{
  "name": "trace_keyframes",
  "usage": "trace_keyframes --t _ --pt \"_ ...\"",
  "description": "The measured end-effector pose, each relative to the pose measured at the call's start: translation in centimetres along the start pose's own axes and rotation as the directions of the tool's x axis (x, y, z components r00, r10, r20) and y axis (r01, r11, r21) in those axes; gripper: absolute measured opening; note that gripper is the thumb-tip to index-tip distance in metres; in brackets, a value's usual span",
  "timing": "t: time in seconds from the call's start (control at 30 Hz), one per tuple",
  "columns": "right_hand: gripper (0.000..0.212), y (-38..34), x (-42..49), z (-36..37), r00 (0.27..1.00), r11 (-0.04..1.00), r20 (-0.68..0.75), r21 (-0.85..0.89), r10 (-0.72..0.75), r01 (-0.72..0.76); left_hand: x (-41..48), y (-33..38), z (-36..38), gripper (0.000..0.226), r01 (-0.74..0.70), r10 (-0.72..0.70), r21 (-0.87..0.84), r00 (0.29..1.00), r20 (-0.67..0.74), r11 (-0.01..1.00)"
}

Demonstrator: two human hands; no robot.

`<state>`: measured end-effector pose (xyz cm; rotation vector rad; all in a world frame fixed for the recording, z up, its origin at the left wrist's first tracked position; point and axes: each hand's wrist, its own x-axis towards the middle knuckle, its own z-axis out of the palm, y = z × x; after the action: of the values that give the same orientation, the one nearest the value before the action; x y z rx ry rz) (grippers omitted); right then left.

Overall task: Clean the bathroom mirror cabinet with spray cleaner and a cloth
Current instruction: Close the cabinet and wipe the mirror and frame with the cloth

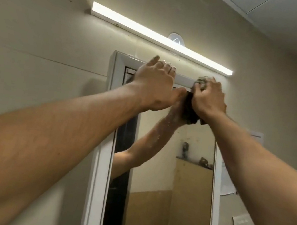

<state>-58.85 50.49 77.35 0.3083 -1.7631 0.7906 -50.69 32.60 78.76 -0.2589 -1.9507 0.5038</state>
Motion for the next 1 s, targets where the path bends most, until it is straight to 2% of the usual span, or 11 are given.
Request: trace_keyframes --t 0.1,0.17,0.27,0.33,0.4,0.5,0.53,0.67,0.83,0.9,1.0 --pt "0.059 -0.9 -1.1 1.9 0.926 0.934 0.126 0.043 -0.357 0.354 2.3 2.9 0.0 0.08 0.054 -0.053 -0.043 0.998 0.018 0.998" --pt "0.062 1.1 -1.0 1.7 0.89 0.897 0.12 0.106 -0.44 0.429 2.9 3.7 0.4 0.082 0.088 -0.088 -0.054 0.996 0.005 0.995" --pt "0.047 5.7 1.2 0.2 0.986 0.97 0.051 0.196 -0.159 0.146 2.8 3.8 1.3 0.091 0.064 -0.064 -0.009 0.998 0.024 0.998" --pt "0.05 7.3 2.2 -0.3 0.995 0.98 0.08 0.188 0.054 -0.068 2.7 4.2 1.7 0.095 0.067 -0.067 0.008 0.998 0.016 0.998" --pt "0.054 6.6 1.9 0.3 0.998 0.984 0.064 0.18 0.008 -0.02 3.1 4.9 1.8 0.099 0.075 -0.075 0.006 0.997 0.013 0.997" --pt "0.063 5.5 0.4 2.1 0.95 0.95 0.107 0.141 -0.295 0.279 3.4 4.9 2.0 0.1 0.103 -0.103 -0.017 0.995 0.002 0.995" --pt "0.062 5.6 0.5 2.0 0.95 0.949 0.109 0.151 -0.293 0.275 3.5 4.7 2.0 0.1 0.094 -0.094 -0.022 0.996 -0.001 0.995" --pt "0.058 6.5 2.2 1.0 0.994 0.96 0.046 0.257 0.102 -0.11 3.2 4.4 2.0 0.1 0.049 -0.049 0.01 0.998 0.033 0.999" --pt "0.06 6.8 2.0 1.2 0.971 0.899 0.061 0.368 0.232 -0.238 2.9 4.5 2.1 0.094 0.034 -0.034 0.011 0.999 0.031 0.999" --pt "0.055 7.5 0.3 1.5 0.934 0.836 0.053 0.429 0.353 -0.341 2.5 4.6 2.1 0.093 0.023 -0.024 0.015 0.999 0.04 1.0" --pt "0.05 8.3 -1.2 1.0 0.813 0.669 0.179 0.486 0.554 -0.563 2.2 5.0 1.9 0.091 0.021 -0.02 -0.01 0.997 0.068 1.0"
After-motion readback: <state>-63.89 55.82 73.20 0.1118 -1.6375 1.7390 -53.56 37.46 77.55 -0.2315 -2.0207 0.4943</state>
